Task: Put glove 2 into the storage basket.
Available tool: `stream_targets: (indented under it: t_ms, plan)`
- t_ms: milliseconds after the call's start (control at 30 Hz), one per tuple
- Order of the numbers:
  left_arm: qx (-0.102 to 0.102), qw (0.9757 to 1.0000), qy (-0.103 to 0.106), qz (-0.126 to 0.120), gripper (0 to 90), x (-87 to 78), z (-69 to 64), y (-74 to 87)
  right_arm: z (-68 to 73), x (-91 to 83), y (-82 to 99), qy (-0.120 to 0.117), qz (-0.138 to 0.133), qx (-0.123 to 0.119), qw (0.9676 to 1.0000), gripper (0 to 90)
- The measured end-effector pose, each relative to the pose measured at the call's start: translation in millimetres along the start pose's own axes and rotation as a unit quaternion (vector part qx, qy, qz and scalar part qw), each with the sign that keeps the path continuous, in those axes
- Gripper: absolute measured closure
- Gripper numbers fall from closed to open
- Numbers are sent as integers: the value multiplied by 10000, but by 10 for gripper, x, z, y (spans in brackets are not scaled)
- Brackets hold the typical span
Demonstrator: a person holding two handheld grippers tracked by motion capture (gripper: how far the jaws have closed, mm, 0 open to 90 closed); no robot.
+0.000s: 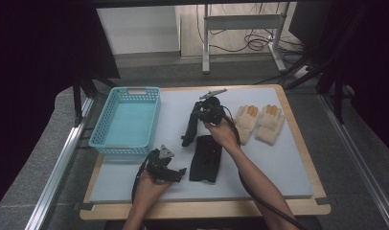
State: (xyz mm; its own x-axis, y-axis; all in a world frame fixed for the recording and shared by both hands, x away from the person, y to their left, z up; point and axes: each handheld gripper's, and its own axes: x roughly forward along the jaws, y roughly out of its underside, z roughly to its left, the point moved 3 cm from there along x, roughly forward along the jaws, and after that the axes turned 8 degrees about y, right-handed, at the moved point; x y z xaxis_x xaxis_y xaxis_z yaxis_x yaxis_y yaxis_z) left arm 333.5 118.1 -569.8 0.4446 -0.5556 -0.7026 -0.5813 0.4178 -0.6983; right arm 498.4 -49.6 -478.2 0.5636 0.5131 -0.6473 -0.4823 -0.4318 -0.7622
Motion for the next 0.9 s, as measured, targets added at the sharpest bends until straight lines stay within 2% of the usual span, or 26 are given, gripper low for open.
stream_targets:
  t_ms: [333,433,533,600,700,800,833,900]
  plan:
    - [-4,10000,2,-15,51,2,0,0,-162,-609,21,108,-189,-101,9997,870]
    - [-6,10000,2,-8,51,1,0,0,-206,-791,25,187,-182,-227,9994,870]
    - [-5,10000,2,-5,51,1,1,-1,-218,-852,37,285,-56,-362,9989,870]
    - [-17,10000,6,-27,51,4,-1,-1,-207,-808,64,333,60,-439,9985,870]
    - [-14,10000,5,-29,51,4,-1,0,-154,-602,140,297,257,-459,9982,869]
    - [-8,10000,2,-12,51,1,1,0,-87,-392,194,63,309,-351,9989,856]
    - [-9,10000,2,-12,52,1,1,0,-41,-308,205,-76,256,-314,9991,834]
    - [-6,10000,0,-6,52,0,1,0,32,-216,205,-211,197,-334,9990,719]
